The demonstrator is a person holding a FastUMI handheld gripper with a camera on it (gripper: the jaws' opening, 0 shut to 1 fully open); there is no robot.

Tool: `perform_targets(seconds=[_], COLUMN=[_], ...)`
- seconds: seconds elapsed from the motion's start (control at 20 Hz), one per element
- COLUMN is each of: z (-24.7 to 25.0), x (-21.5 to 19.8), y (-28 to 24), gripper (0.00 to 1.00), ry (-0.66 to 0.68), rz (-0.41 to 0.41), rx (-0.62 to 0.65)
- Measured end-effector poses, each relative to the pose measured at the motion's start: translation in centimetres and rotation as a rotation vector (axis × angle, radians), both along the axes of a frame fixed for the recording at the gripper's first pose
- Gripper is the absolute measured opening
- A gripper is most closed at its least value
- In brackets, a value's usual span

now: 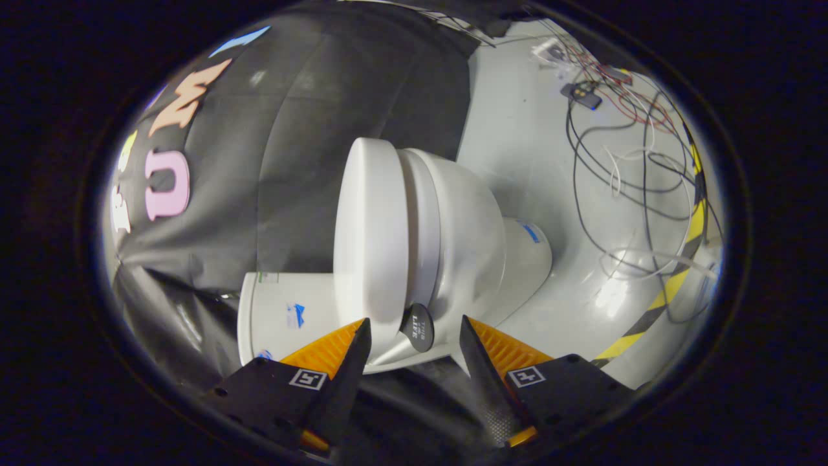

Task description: Open the toilet lid.

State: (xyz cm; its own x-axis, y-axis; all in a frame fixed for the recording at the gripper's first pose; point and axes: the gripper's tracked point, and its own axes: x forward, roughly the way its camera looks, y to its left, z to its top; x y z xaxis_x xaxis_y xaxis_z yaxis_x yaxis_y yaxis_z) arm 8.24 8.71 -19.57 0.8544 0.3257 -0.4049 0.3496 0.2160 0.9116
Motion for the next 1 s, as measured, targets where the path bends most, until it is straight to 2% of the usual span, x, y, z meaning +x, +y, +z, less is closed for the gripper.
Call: perform_targets(seconds=[0.1, 0.15, 0.2, 0.4, 0.45, 0.5, 0.55, 0.65, 0.8, 0.85, 0.9, 1.0], z=[0.5, 0.8, -0.2, 0.6, -0.1, -1.1, -1.9, -0.9, -1.1, -1.9, -1.5, -0.8], x=[0.6, 1.1, 1.0, 0.7, -0.7, -1.0, 0.0, -0.1, 0.4, 1.9, 0.4, 0.0], y=[0.3, 0.6, 2.1, 1.5, -0.5, -0.1, 0.3, 0.7, 0.2, 0.5, 0.9, 0.6], gripper=[0.86, 0.83, 0.79, 0.65, 0.65, 0.50, 0.36, 0.06, 0.03, 0.03, 0.00, 0.01], ry=[-0.019, -0.033, -0.017, -0.037, 0.015, 0.053, 0.087, 0.081, 0.077, 0.066, 0.061, 0.061], rz=[-0.014, -0.008, 0.008, 0.052, 0.043, 0.021, -0.002, -0.017, -0.017, -0.018, -0.002, 0.012], rx=[0.045, 0.053, 0.023, -0.016, -0.079, -0.074, -0.012, 0.044, 0.014, -0.006, -0.031, -0.062])
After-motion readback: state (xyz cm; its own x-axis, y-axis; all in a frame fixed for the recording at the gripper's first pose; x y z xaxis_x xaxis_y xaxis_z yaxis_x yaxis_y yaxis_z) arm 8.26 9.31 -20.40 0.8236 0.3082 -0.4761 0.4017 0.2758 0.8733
